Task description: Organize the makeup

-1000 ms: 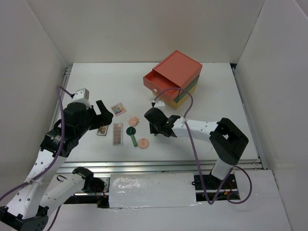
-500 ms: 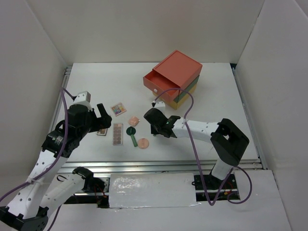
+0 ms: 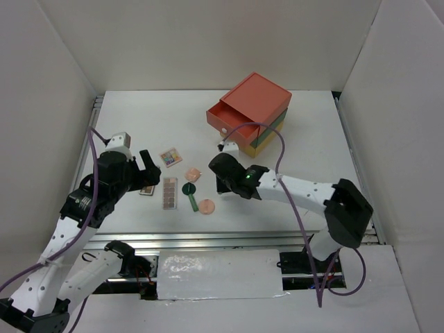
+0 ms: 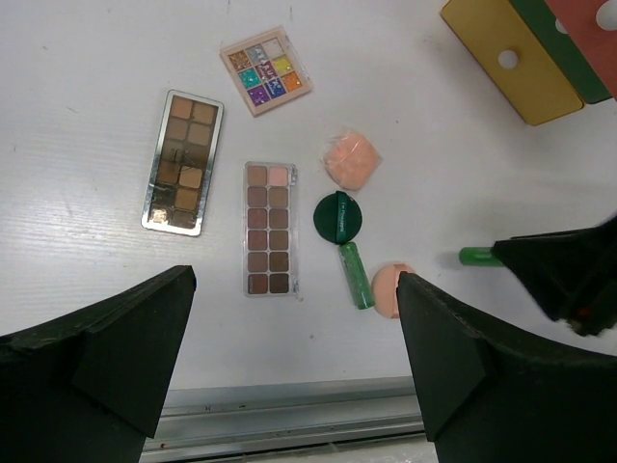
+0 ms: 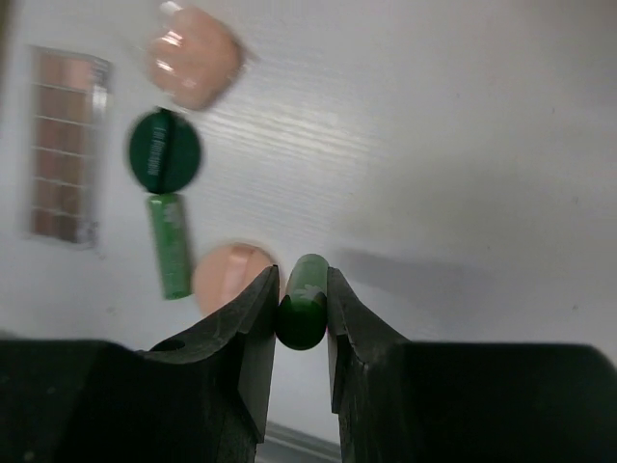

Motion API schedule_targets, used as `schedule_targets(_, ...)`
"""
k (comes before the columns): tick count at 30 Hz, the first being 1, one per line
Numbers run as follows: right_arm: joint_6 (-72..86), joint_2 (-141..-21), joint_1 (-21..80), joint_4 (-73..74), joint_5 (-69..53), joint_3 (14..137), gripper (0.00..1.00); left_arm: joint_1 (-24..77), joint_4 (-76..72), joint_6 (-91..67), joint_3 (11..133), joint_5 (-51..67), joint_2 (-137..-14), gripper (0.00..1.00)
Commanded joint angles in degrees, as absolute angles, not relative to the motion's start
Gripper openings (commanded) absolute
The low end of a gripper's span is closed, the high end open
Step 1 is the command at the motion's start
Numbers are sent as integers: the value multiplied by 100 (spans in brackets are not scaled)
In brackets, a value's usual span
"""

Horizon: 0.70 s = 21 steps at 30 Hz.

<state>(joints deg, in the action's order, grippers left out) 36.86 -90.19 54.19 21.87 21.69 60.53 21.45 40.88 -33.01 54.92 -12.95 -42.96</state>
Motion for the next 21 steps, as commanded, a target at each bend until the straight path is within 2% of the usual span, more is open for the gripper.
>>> schedule_targets(1, 3228, -7930, 5441, 2135, 2249, 6854, 0, 2083, 3929, -3173, 5441, -1327, -4114, 99)
schedule_targets(4, 2744, -7979, 5108, 2512, 2583, 8063, 0, 2022, 3876, -3155, 5397, -1248, -4052, 99)
schedule_targets(8, 2304, -8366, 4573, 2339, 2488, 8971, 0, 1925, 3850, -3146, 5379, -1187, -4008, 99)
schedule_targets(14, 2224, -9078, 3772, 1819, 2487, 9772, 0, 1855, 3788, -3111, 5309, -1064, -3973, 99)
schedule_targets(21, 2206, -10123, 3428, 1916, 2434, 10362, 0, 1846, 3762, -3094, 5291, -993, -3973, 99)
